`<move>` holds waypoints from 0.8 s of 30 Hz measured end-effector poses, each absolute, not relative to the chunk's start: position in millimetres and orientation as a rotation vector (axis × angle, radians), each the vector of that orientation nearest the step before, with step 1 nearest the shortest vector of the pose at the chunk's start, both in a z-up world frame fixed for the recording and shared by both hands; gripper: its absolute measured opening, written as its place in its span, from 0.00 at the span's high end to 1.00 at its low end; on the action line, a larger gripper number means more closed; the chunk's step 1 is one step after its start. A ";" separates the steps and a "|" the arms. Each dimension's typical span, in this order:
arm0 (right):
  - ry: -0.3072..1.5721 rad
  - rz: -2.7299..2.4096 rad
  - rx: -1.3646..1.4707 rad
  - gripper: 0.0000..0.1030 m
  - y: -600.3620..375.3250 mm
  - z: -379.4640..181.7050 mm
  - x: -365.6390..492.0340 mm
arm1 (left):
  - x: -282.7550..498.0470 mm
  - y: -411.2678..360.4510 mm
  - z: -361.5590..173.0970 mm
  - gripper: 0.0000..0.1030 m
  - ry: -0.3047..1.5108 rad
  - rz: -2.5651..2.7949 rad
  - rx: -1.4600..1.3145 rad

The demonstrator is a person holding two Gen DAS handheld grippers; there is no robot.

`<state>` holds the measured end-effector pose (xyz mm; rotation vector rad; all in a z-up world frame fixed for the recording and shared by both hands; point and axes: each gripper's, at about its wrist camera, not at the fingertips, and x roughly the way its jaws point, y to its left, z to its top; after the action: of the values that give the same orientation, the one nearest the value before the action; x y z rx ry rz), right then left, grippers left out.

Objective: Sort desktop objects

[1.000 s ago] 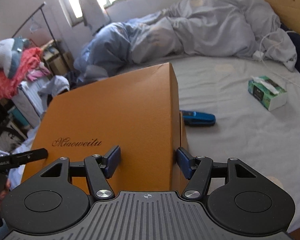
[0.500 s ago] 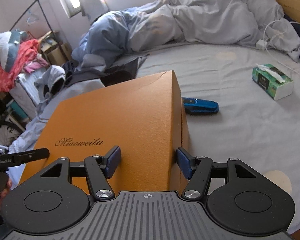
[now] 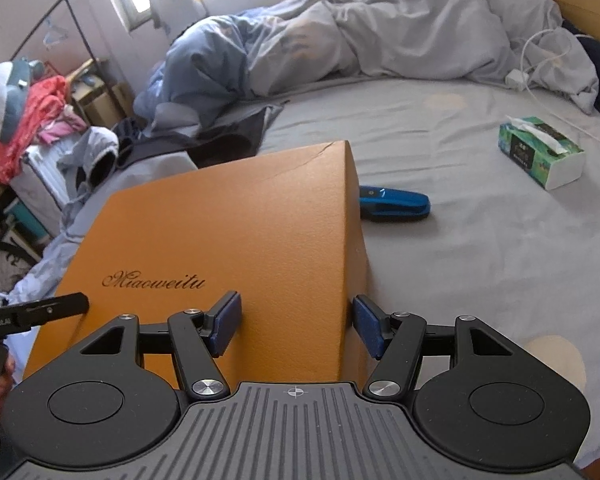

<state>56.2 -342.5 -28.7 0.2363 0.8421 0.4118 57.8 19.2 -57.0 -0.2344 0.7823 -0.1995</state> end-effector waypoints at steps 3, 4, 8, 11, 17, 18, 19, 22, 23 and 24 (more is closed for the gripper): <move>0.843 0.414 0.235 0.33 -342.7 -29.5 57.1 | 59.2 19.9 -56.5 0.10 0.782 -0.200 -0.240; 0.843 0.414 0.234 0.33 -342.8 -29.7 57.3 | 59.4 20.4 -56.6 0.10 0.782 -0.198 -0.243; 0.843 0.417 0.233 0.33 -343.0 -30.7 58.5 | 61.7 23.0 -56.4 0.10 0.782 -0.191 -0.249; 0.844 0.418 0.231 0.33 -343.1 -31.5 59.4 | 64.2 25.6 -58.9 0.10 0.799 -0.190 -0.256; 0.845 0.422 0.229 0.33 -343.5 -33.0 61.2 | 64.6 24.0 -63.4 0.10 0.813 -0.183 -0.246; 0.845 0.423 0.228 0.33 -343.5 -33.2 61.4 | 64.6 24.3 -63.3 0.10 0.813 -0.183 -0.248; 0.845 0.423 0.228 0.33 -343.6 -33.5 61.7 | 64.5 24.2 -63.3 0.10 0.813 -0.184 -0.249; 0.845 0.425 0.226 0.33 -343.7 -34.2 62.6 | 64.2 23.5 -62.2 0.10 0.808 -0.185 -0.245; 0.846 0.426 0.226 0.33 -343.8 -34.5 62.9 | 64.2 23.3 -61.6 0.10 0.806 -0.186 -0.243; 0.846 0.426 0.225 0.33 -343.9 -34.7 63.2 | 64.1 23.3 -61.1 0.10 0.804 -0.187 -0.242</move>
<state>63.2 -343.9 -34.7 0.2255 0.8457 0.4264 64.1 23.3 -61.1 -0.2422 0.8042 -0.1874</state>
